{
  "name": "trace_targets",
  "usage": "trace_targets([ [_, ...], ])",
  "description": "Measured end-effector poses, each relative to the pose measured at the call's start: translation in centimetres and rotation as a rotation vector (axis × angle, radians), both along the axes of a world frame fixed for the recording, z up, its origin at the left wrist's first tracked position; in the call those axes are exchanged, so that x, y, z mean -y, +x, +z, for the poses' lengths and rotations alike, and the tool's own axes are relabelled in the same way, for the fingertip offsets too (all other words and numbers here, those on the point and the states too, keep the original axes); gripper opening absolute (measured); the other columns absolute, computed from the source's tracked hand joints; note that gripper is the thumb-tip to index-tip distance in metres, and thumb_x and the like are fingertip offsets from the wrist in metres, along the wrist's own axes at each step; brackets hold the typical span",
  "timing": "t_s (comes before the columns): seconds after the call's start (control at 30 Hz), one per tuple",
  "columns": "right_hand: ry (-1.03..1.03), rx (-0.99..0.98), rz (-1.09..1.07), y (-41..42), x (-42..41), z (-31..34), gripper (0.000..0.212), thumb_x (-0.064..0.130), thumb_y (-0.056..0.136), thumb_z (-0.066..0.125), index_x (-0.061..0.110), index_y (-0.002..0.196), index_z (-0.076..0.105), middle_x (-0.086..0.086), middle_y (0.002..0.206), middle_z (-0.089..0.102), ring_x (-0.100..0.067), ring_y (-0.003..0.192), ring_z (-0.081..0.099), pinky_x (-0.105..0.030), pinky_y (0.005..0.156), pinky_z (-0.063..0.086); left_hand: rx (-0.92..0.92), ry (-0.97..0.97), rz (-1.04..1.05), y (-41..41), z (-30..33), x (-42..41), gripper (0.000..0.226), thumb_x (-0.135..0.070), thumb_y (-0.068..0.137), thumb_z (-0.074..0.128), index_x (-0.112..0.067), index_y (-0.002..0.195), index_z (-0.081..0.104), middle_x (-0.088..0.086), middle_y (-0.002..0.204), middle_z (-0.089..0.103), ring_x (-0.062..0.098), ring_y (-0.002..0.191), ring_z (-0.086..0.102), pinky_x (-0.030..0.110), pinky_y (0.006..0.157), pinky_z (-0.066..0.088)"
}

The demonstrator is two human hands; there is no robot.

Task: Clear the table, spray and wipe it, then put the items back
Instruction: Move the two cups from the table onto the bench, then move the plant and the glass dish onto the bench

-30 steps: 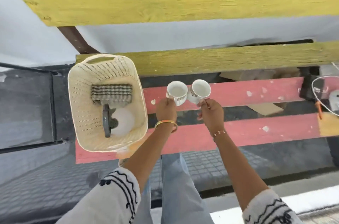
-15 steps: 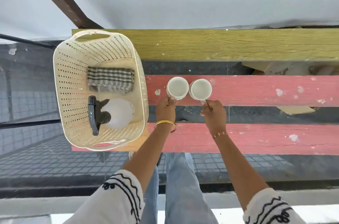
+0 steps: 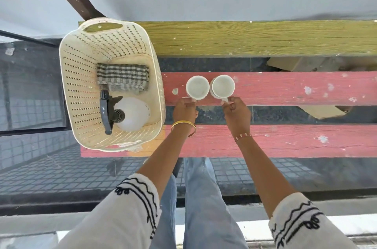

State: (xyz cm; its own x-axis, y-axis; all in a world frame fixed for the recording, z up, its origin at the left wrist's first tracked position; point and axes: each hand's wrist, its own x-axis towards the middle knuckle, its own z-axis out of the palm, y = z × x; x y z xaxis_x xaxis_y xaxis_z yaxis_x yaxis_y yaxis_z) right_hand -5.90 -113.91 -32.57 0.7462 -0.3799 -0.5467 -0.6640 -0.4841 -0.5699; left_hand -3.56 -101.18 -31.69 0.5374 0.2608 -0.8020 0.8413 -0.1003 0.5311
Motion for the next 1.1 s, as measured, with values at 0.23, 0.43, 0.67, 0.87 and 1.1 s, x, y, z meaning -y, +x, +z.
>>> trace_targets([
  [0.23, -0.098, 0.134, 0.023, -1.7, -2.9, 4.8, 0.035, 0.012, 0.092, 0.051, 0.005, 0.125, 0.053, -0.016, 0.121, 0.055, -0.031, 0.108, 0.054, -0.038, 0.092, 0.045, 0.146, 0.095, -0.173, -1.3, 4.6, -0.4, 0.03, -0.015, 0.09, 0.048, -0.004, 0.117, 0.051, 0.015, 0.119, 0.06, 0.027, 0.104, 0.055, 0.029, 0.083, 0.039],
  [0.43, -0.1, 0.258, 0.06, -2.3, -6.8, 10.8, 0.036, 0.009, 0.093, 0.047, 0.002, 0.128, 0.052, -0.019, 0.129, 0.055, -0.036, 0.119, 0.048, -0.045, 0.101, 0.04, 0.279, 0.022, -0.263, -2.6, 11.0, -3.1, 0.033, -0.014, 0.089, 0.045, -0.011, 0.121, 0.052, 0.011, 0.127, 0.057, 0.027, 0.114, 0.053, 0.032, 0.095, 0.039],
  [0.67, -0.052, 0.46, 0.066, -3.2, -15.6, 18.5, 0.032, 0.008, 0.093, 0.048, -0.002, 0.123, 0.056, -0.019, 0.121, 0.062, -0.032, 0.117, 0.053, -0.024, 0.096, 0.032, 0.502, 0.054, -0.175, -4.2, 19.4, -12.7, 0.03, -0.013, 0.091, 0.043, -0.011, 0.115, 0.059, 0.008, 0.126, 0.058, 0.026, 0.117, 0.052, 0.03, 0.1, 0.036],
  [0.87, -0.041, 0.616, 0.263, -3.6, -25.0, 23.8, 0.037, 0.012, 0.094, 0.048, 0.002, 0.129, 0.052, -0.014, 0.133, 0.055, -0.027, 0.126, 0.047, -0.025, 0.105, 0.026, 0.638, 0.158, -0.07, -6.1, 25.1, -23.3, 0.03, -0.012, 0.091, 0.042, -0.012, 0.116, 0.059, 0.009, 0.119, 0.063, 0.019, 0.108, 0.059, 0.024, 0.091, 0.042],
  [1.1, 0.075, 0.745, 0.442, -4.7, -37.0, 28.8, 0.036, 0.012, 0.094, 0.047, 0.001, 0.128, 0.053, -0.016, 0.132, 0.055, -0.029, 0.125, 0.047, -0.033, 0.109, 0.03, 0.76, 0.313, 0.133, -10.1, 29.8, -36.2, 0.029, -0.014, 0.093, 0.042, -0.007, 0.116, 0.059, 0.012, 0.125, 0.059, 0.028, 0.114, 0.054, 0.027, 0.098, 0.038],
])
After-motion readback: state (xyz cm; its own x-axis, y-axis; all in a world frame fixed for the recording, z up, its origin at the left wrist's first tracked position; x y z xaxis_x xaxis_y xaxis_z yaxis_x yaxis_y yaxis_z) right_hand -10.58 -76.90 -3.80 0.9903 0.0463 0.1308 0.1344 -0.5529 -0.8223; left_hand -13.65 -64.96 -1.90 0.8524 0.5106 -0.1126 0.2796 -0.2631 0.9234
